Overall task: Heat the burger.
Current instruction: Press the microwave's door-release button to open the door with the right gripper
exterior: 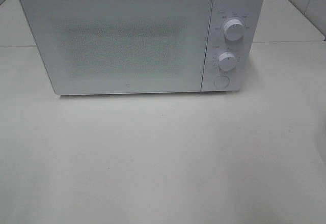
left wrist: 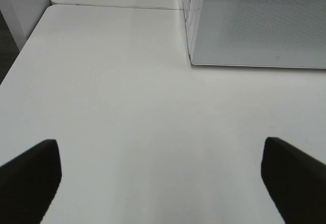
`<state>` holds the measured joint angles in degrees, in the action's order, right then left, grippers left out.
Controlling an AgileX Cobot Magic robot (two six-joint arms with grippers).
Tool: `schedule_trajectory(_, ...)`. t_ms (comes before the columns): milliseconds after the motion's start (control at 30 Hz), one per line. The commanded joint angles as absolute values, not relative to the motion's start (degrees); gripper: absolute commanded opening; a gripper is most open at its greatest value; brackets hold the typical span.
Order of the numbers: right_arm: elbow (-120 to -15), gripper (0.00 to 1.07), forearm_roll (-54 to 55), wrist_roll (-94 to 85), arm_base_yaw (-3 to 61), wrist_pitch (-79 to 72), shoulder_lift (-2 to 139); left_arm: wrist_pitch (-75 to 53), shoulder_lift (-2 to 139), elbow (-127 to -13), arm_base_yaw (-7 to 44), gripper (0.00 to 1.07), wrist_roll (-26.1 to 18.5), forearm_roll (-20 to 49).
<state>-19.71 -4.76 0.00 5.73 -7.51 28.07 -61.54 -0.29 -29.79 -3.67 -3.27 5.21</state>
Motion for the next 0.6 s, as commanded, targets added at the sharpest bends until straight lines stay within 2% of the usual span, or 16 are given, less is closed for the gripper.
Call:
schedule_trajectory(33, -17.5, 0.04, -5.0, 3.6, 5.8, -16.8, 33.6, -61.4, -1.1, -29.6, -3.7, 1.00, -3.0, 5.3)
schedule_trajectory(333, -13.1, 0.05, -5.7, 3.6, 5.8, -34.2, 49.9, -61.4, -1.1, -29.6, -3.7, 1.00, -3.0, 5.3)
schedule_trajectory(600, -12.1, 0.08, -5.1, 4.6, 5.8, -41.0, 60.8, -61.4, -1.1, -29.6, -3.7, 1.00, -3.0, 5.3)
